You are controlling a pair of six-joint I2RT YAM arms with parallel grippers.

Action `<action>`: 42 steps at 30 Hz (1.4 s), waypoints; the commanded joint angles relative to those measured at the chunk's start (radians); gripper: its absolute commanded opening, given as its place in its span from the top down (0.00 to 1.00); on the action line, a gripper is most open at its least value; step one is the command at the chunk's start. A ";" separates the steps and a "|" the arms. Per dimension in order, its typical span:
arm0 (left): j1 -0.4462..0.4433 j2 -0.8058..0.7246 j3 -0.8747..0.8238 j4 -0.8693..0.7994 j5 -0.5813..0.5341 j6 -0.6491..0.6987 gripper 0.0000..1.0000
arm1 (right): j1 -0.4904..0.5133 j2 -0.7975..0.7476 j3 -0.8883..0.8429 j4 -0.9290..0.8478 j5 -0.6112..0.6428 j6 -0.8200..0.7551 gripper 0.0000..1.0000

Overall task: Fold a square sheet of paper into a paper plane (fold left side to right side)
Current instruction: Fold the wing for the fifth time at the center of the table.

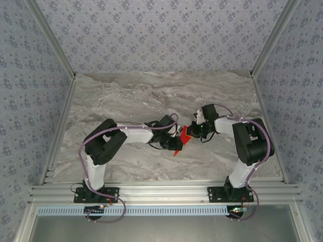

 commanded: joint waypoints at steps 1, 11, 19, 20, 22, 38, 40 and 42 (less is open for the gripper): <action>-0.019 -0.011 -0.044 -0.088 -0.008 0.031 0.86 | -0.003 0.034 0.005 -0.079 0.093 -0.025 0.96; -0.026 -0.103 -0.176 -0.087 -0.021 0.025 0.87 | -0.003 0.034 0.011 -0.085 0.093 -0.026 0.96; -0.027 -0.190 -0.280 -0.059 -0.026 0.001 0.87 | -0.003 0.023 0.015 -0.087 0.090 -0.031 0.96; -0.027 -0.203 -0.292 -0.056 -0.027 0.000 0.87 | -0.002 0.022 0.017 -0.087 0.090 -0.032 0.96; -0.027 -0.238 -0.320 -0.053 -0.029 -0.006 0.87 | -0.003 0.019 0.017 -0.078 0.082 -0.033 0.96; 0.045 -0.558 -0.328 -0.071 -0.381 -0.032 0.75 | 0.098 -0.344 0.150 -0.383 0.468 -0.019 0.44; 0.045 -0.582 -0.318 -0.085 -0.476 -0.035 0.72 | 0.176 -0.365 0.153 -0.433 0.590 0.076 0.30; 0.045 -0.598 -0.314 -0.097 -0.539 -0.040 0.71 | 0.245 -0.363 0.150 -0.463 0.671 0.155 0.20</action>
